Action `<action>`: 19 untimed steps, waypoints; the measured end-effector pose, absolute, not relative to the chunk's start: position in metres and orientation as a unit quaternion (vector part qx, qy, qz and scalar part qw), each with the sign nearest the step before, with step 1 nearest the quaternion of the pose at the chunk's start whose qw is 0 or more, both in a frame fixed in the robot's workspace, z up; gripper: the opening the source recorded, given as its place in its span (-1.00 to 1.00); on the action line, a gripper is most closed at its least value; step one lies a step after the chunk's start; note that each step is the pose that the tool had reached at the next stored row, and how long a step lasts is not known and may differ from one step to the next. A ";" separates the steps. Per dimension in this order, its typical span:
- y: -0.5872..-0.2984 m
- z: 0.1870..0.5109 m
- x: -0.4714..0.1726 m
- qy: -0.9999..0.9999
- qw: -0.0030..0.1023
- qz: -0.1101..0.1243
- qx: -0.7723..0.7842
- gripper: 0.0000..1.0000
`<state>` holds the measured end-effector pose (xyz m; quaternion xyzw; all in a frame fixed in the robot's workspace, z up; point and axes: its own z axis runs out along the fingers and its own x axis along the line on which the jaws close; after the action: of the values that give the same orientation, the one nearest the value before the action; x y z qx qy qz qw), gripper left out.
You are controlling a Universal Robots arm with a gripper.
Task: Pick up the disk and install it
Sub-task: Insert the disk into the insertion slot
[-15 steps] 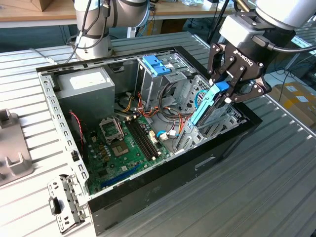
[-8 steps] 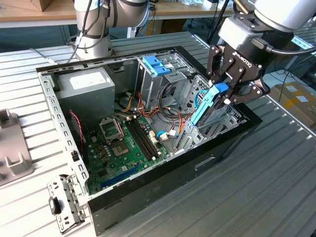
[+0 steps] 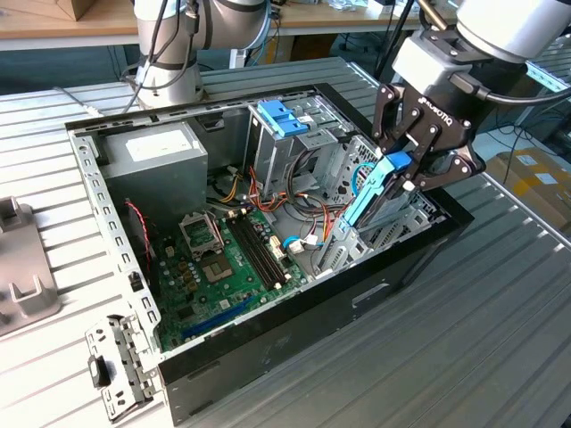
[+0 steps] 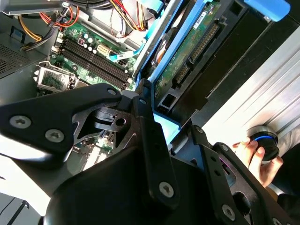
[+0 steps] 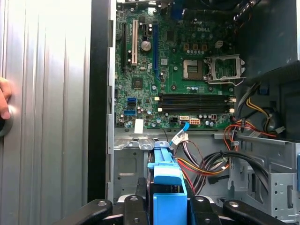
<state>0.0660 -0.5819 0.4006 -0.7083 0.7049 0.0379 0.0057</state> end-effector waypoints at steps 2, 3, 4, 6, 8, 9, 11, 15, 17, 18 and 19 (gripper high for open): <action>-0.582 0.400 0.066 0.705 0.006 0.038 -0.708 -0.26; -0.582 0.399 0.066 0.705 0.006 0.038 -0.708 -0.26; -0.582 0.398 0.066 0.705 0.006 0.038 -0.708 -0.26; -0.582 0.397 0.066 0.705 0.006 0.038 -0.708 -0.26; -0.582 0.396 0.066 0.705 0.006 0.038 -0.708 -0.26; -0.582 0.396 0.066 0.705 0.006 0.038 -0.708 -0.26; -0.582 0.395 0.066 0.705 0.006 0.038 -0.708 -0.26; -0.582 0.392 0.066 0.705 0.006 0.038 -0.708 -0.26; -0.582 0.391 0.066 0.705 0.006 0.038 -0.708 -0.26; -0.582 0.391 0.066 0.705 0.006 0.038 -0.708 -0.26; -0.582 0.391 0.066 0.705 0.006 0.038 -0.708 -0.26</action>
<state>0.0660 -0.5819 0.3910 -0.7083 0.7049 0.0379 0.0056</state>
